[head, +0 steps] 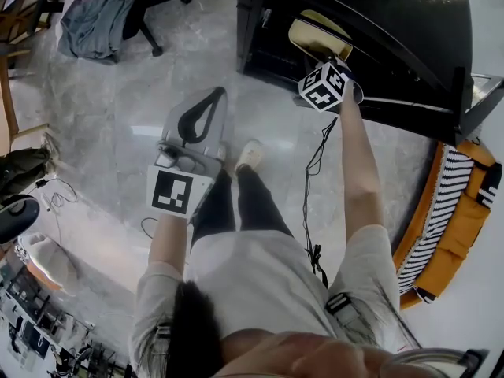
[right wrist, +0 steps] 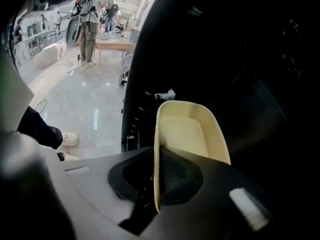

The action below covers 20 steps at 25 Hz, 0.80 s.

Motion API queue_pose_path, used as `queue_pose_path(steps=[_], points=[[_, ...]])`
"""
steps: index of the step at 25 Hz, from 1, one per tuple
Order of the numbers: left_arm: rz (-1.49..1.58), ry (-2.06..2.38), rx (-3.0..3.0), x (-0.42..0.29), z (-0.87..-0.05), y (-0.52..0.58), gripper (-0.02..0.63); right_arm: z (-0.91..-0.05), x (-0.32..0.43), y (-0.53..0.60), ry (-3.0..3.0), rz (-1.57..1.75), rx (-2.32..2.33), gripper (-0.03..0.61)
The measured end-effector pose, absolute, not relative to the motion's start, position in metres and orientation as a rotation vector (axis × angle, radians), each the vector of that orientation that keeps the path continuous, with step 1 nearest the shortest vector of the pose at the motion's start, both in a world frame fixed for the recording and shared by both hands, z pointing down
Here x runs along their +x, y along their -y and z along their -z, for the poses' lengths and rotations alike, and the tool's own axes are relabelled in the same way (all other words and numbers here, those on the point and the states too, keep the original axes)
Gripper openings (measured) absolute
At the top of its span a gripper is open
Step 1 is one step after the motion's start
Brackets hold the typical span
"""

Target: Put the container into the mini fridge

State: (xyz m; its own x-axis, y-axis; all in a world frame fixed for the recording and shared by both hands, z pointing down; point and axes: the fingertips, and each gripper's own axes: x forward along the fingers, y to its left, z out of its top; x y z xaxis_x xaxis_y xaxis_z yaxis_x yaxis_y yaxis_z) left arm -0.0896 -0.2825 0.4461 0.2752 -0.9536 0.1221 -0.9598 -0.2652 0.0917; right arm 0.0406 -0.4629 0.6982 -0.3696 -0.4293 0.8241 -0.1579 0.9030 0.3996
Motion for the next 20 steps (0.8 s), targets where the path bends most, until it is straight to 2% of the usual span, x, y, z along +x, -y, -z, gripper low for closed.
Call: queue_pose_path(steps=[20], points=[[-0.075,1.799,2.382,-0.089,-0.452,0.296,0.002,-0.680,0.047,0.493,1.914,0.529,0.500,0.085]])
